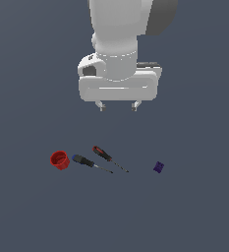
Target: Pick up a designated object from a clutter of objects.
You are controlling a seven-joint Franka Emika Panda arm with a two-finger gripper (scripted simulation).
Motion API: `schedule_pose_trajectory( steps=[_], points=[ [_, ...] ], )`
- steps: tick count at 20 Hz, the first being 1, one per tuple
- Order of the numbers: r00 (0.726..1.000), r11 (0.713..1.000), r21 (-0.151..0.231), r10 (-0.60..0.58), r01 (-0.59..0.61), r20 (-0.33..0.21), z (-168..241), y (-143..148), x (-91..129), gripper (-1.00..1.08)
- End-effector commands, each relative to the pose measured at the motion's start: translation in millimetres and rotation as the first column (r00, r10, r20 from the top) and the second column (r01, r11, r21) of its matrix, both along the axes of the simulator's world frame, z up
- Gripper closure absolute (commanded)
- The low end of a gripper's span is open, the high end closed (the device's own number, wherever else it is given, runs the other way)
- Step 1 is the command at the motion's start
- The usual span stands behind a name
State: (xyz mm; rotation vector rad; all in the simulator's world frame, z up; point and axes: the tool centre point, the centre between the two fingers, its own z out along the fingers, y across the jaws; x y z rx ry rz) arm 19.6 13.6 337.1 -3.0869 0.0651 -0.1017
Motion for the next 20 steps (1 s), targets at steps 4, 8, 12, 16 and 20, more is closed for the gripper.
schedule_pose_trajectory(
  steps=[4, 8, 12, 16, 20],
  points=[
    [1.0, 1.0, 0.0, 0.004, -0.004, 0.008, 4.5, 2.9, 0.6, -0.92],
    [0.999, 1.0, 0.0, 0.02, -0.02, 0.039, 22.5, 14.6, 2.5, -0.92],
    [0.998, 1.0, 0.001, 0.029, -0.029, 0.055, 31.8, 20.5, 3.3, -0.92],
    [0.998, 1.0, 0.001, 0.027, -0.027, 0.052, 30.3, 19.7, 3.0, -0.92],
    [0.998, 1.0, 0.0, 0.029, -0.029, 0.051, 26.1, 14.9, 6.3, -0.92]
  ],
)
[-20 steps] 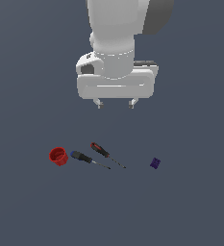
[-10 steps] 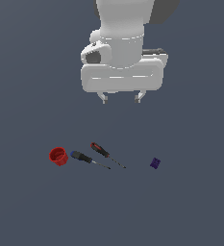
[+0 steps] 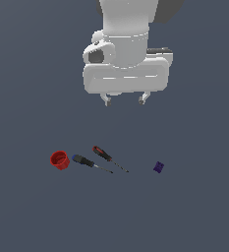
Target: Pick up a designated object from a clutter of objects.
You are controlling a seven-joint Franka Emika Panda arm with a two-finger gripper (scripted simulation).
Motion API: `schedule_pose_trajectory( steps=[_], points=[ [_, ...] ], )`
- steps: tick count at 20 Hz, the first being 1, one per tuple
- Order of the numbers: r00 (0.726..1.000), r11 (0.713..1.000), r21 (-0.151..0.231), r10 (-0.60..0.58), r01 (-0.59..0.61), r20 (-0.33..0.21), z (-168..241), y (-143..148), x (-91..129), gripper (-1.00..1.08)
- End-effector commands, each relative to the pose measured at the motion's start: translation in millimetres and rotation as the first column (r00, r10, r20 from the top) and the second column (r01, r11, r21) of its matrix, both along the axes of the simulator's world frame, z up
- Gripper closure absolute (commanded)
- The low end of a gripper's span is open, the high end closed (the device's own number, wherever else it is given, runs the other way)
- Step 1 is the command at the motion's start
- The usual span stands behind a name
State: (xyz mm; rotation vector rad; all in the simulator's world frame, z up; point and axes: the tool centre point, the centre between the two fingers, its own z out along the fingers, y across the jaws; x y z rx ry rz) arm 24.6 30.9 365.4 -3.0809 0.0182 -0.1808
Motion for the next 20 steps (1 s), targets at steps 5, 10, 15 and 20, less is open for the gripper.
schedule_pose_trajectory(
  steps=[5, 10, 15, 20],
  points=[
    [1.0, 1.0, -0.002, 0.007, -0.007, -0.008, -17.8, -19.6, 11.4, -0.92],
    [1.0, 1.0, -0.006, 0.018, -0.018, -0.019, -45.1, -49.5, 26.2, -0.92],
    [0.999, 0.999, -0.014, 0.034, -0.035, -0.035, -86.5, -94.6, 41.8, -0.92],
    [0.997, 0.998, -0.025, 0.055, -0.056, -0.056, -139.5, -151.2, 51.5, -0.92]
  ],
)
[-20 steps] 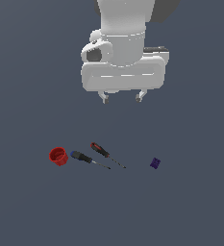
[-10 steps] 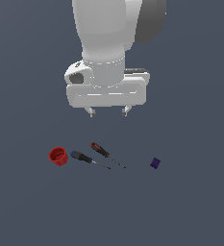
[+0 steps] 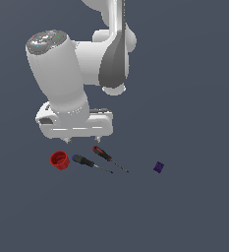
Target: Pick up a designated object from a clutter of objects.
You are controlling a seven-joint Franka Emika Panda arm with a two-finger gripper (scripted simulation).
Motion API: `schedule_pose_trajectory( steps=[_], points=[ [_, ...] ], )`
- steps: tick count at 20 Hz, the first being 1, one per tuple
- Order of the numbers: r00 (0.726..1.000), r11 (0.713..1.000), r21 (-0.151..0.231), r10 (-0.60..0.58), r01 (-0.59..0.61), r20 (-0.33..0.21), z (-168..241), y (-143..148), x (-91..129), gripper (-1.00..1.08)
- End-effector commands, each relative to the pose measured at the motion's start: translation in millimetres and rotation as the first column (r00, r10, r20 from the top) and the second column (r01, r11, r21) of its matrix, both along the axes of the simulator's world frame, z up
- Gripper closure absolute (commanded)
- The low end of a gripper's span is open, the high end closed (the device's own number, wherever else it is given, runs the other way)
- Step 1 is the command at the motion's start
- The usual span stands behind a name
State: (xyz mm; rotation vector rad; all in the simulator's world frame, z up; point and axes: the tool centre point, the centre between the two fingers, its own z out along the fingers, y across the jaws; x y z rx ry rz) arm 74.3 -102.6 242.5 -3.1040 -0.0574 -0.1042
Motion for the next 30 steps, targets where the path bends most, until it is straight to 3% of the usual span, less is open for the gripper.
schedule_pose_trajectory(
  steps=[1, 8, 14, 30],
  points=[
    [1.0, 1.0, -0.007, 0.011, -0.011, -0.011, -27.6, -29.2, 2.6, -0.92],
    [0.998, 0.999, -0.024, 0.039, -0.04, -0.041, -94.5, -97.4, -2.3, -0.92],
    [0.997, 0.998, -0.033, 0.056, -0.058, -0.059, -130.3, -132.3, -10.9, -0.92],
    [0.996, 0.997, -0.036, 0.061, -0.064, -0.067, -169.9, -145.6, -16.5, -0.92]
  ],
)
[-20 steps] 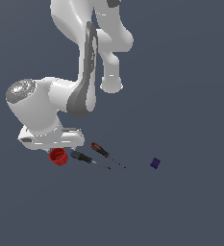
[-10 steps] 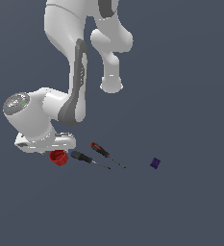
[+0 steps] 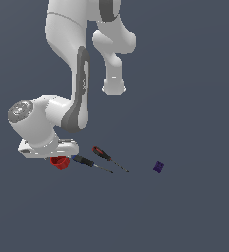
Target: Pick up a designated object from a clutter of objects.
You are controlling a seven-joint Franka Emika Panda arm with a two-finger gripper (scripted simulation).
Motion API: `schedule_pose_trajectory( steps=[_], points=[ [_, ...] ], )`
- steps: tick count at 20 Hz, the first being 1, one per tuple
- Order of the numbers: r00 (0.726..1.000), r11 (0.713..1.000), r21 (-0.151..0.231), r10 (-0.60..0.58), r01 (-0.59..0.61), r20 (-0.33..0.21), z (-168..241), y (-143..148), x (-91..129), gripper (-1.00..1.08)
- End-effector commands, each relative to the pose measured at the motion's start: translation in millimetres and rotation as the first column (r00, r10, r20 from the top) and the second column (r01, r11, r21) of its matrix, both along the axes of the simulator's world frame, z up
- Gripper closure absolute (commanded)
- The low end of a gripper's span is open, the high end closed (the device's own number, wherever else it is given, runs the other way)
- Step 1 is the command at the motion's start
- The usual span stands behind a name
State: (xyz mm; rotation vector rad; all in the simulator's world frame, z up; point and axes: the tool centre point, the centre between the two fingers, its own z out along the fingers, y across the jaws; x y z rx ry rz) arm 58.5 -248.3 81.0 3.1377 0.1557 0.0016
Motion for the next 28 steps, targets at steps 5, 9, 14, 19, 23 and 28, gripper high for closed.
schedule_pose_trajectory(
  steps=[5, 9, 14, 19, 23, 28],
  points=[
    [1.0, 1.0, 0.0, 0.001, -0.001, -0.001, -30.3, -0.2, -1.1, -0.92],
    [1.0, 1.0, 0.0, 0.002, -0.002, -0.001, -33.6, -0.6, 0.1, -0.92],
    [1.0, 1.0, 0.0, 0.002, -0.002, -0.001, -33.6, -0.6, 0.1, 1.08],
    [1.0, 1.0, 0.0, 0.002, -0.002, -0.001, -33.6, -0.6, 0.1, 1.08],
    [1.0, 1.0, 0.0, 0.001, -0.001, -0.001, -30.7, 0.3, 0.1, 1.08],
    [1.0, 1.0, 0.0, 0.001, -0.001, -0.001, -15.5, 10.2, 1.6, 1.08]
  ],
)
